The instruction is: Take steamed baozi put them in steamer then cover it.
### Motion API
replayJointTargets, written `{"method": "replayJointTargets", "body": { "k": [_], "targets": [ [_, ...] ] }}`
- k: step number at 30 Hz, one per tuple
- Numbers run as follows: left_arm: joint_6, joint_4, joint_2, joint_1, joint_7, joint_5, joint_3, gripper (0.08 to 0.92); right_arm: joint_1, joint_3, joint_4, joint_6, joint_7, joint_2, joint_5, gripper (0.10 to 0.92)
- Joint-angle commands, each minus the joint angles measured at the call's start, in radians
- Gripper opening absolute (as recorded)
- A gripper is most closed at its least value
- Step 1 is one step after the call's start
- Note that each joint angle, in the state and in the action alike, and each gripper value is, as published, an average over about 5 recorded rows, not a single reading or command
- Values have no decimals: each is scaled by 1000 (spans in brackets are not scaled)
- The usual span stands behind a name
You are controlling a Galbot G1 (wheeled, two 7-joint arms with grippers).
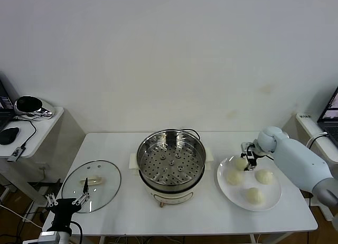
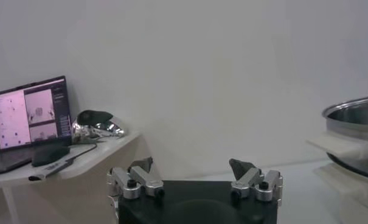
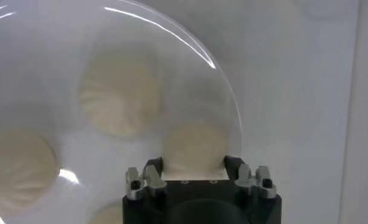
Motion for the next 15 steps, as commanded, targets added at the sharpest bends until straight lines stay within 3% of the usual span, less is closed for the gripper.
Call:
{"method": "replayJointTargets", "body": {
  "k": [1, 15],
  "targets": [
    [0, -1, 2, 0, 0, 0, 0, 823, 31, -32, 45, 2, -2, -26, 31, 603],
    [-7, 11, 20, -15, 2, -4, 20, 823, 475, -328, 294, 4, -49, -169, 369, 611]
  ]
}}
